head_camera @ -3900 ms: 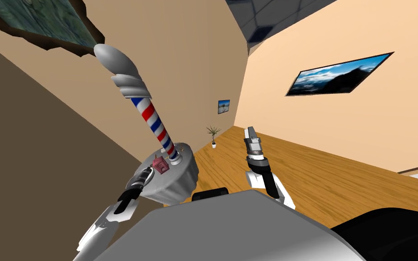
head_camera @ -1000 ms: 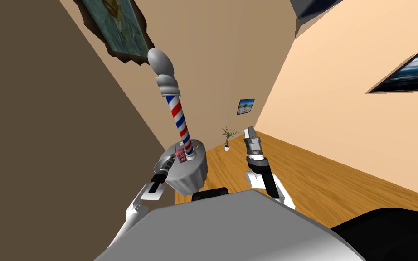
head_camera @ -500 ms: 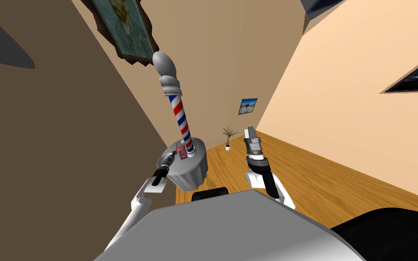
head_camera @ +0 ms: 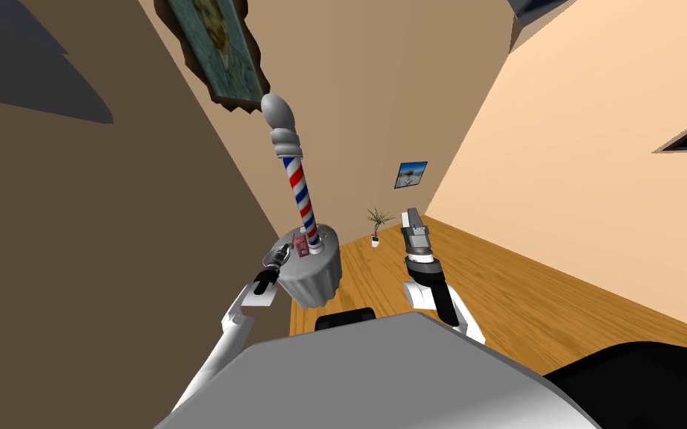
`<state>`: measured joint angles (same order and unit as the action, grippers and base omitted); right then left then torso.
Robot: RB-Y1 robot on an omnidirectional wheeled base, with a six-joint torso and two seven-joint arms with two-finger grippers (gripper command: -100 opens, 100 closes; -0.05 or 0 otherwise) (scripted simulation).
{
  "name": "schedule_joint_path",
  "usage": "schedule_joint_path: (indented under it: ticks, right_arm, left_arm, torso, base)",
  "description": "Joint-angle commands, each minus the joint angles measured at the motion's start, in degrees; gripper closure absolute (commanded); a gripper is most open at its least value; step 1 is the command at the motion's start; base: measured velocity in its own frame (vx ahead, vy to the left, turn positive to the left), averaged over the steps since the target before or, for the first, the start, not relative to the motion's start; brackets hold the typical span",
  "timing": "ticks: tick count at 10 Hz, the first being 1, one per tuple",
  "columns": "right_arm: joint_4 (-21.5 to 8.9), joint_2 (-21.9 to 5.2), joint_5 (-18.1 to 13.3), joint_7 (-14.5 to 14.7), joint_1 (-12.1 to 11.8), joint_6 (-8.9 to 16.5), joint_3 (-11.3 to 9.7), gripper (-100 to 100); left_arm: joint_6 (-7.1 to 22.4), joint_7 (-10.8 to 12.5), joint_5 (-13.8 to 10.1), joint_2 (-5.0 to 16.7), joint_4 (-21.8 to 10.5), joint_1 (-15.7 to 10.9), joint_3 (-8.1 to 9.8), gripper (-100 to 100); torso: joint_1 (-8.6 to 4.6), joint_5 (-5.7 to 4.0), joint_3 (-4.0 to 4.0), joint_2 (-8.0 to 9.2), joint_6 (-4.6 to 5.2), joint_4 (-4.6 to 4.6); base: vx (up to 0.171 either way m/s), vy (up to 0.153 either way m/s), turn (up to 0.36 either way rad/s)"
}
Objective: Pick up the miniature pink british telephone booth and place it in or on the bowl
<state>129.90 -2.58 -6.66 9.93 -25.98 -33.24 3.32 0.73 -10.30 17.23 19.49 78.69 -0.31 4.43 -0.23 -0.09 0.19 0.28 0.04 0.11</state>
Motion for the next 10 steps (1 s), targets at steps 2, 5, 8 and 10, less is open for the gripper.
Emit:
schedule_joint_path:
  ticks: [2,5,8,10]
  right_arm:
    - [0.0,0.0,0.0,0.0,0.0,0.0,0.0,0]
    - [0.0,0.0,0.0,0.0,0.0,0.0,0.0,0]
    - [0.0,0.0,0.0,0.0,0.0,0.0,0.0,0]
    - [0.0,0.0,0.0,0.0,0.0,0.0,0.0,0]
  left_arm:
    - [4.2,1.1,-0.9,-0.1,1.1,-1.4,0.04,-100]
    - [8.9,2.4,-2.2,-0.3,2.0,-3.3,0.17,-100]
    - [11.8,3.1,-2.9,-0.4,2.4,-4.4,0.25,-100]
    - [14.5,3.7,-3.7,-0.4,2.7,-5.4,0.34,-100]
  torso:
    - [0.02,0.00,-0.02,-0.05,0.01,-0.01]
    - [0.04,0.01,-0.05,-0.10,0.01,-0.02]
    - [0.06,0.01,-0.10,-0.17,0.00,-0.04]
    - [0.05,0.01,-0.10,-0.18,0.01,-0.04]
  base:
    - [-0.053,-0.041,0.040]
    - [-0.049,-0.038,0.065]
    - [-0.029,-0.030,0.048]
    - [-0.029,-0.029,0.040]
